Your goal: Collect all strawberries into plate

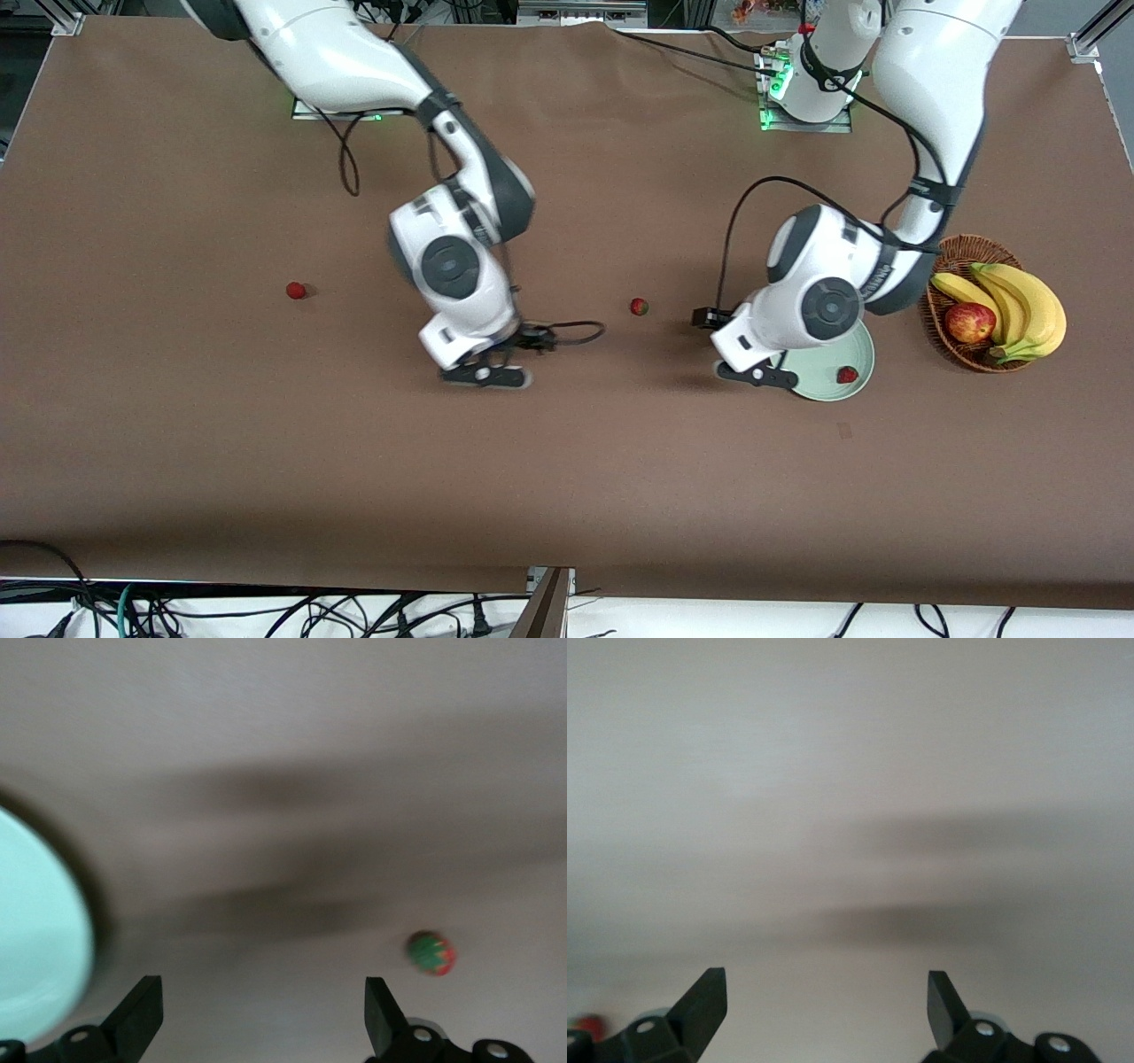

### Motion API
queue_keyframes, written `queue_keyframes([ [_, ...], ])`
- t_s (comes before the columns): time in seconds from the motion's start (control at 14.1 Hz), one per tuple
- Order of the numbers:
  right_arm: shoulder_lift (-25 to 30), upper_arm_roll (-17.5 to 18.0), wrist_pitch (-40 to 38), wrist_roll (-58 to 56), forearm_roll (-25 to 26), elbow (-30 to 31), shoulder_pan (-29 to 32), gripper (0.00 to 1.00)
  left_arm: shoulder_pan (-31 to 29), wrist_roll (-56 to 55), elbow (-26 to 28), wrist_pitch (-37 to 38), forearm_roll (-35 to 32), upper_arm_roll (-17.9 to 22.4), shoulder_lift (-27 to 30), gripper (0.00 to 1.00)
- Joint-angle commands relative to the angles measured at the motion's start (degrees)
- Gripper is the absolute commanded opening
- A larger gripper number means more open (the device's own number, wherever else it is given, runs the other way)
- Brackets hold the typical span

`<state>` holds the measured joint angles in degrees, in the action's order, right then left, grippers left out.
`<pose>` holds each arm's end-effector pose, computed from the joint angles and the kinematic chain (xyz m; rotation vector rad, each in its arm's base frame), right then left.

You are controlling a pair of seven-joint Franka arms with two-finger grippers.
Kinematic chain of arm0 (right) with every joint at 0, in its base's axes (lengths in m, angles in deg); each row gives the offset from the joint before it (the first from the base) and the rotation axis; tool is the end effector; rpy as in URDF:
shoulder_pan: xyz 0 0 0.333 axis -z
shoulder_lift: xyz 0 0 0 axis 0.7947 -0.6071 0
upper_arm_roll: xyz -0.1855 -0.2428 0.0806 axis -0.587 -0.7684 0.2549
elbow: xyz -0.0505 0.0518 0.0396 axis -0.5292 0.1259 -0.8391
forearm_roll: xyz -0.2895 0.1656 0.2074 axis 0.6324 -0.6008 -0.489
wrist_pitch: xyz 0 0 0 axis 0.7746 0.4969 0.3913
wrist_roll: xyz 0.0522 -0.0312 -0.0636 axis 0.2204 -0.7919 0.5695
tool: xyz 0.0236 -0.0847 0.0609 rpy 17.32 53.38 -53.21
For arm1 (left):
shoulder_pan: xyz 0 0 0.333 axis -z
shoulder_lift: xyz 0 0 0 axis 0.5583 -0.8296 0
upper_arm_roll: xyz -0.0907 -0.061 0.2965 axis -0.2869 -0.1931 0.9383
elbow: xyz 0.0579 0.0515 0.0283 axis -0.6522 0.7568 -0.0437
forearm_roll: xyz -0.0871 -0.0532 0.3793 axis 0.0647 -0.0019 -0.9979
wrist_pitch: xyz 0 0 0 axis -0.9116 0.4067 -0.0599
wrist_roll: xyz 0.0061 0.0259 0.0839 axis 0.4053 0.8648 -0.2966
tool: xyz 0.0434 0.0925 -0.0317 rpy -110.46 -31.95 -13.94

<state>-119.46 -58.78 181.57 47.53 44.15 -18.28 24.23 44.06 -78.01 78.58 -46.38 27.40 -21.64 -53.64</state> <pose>0.6483 0.3704 0.3103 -3.1010 0.0930 0.1200 0.6046 -0.2600 0.2598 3.0255 -0.0968 -0.3601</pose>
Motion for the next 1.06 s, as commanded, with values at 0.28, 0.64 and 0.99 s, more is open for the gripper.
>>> queue_keyframes([
  [0.28, 2.8, -6.7, -14.6, -25.6, 0.4, 5.7, 12.1, 1.00, 9.8, -19.9, 0.8, -12.6, 0.1, 0.6, -5.6, 1.00],
  [0.64, 6.2, -14.4, -12.2, -39.5, 0.1, 15.4, 12.1, 1.00, 12.3, -26.3, 1.8, -14.4, -0.1, 0.6, -6.8, 1.00],
  [0.99, 12.3, -14.8, 0.2, -40.4, 0.0, 32.1, 12.1, 1.00, 12.6, -26.1, 3.0, -14.9, -0.5, 0.6, -7.4, 0.88],
])
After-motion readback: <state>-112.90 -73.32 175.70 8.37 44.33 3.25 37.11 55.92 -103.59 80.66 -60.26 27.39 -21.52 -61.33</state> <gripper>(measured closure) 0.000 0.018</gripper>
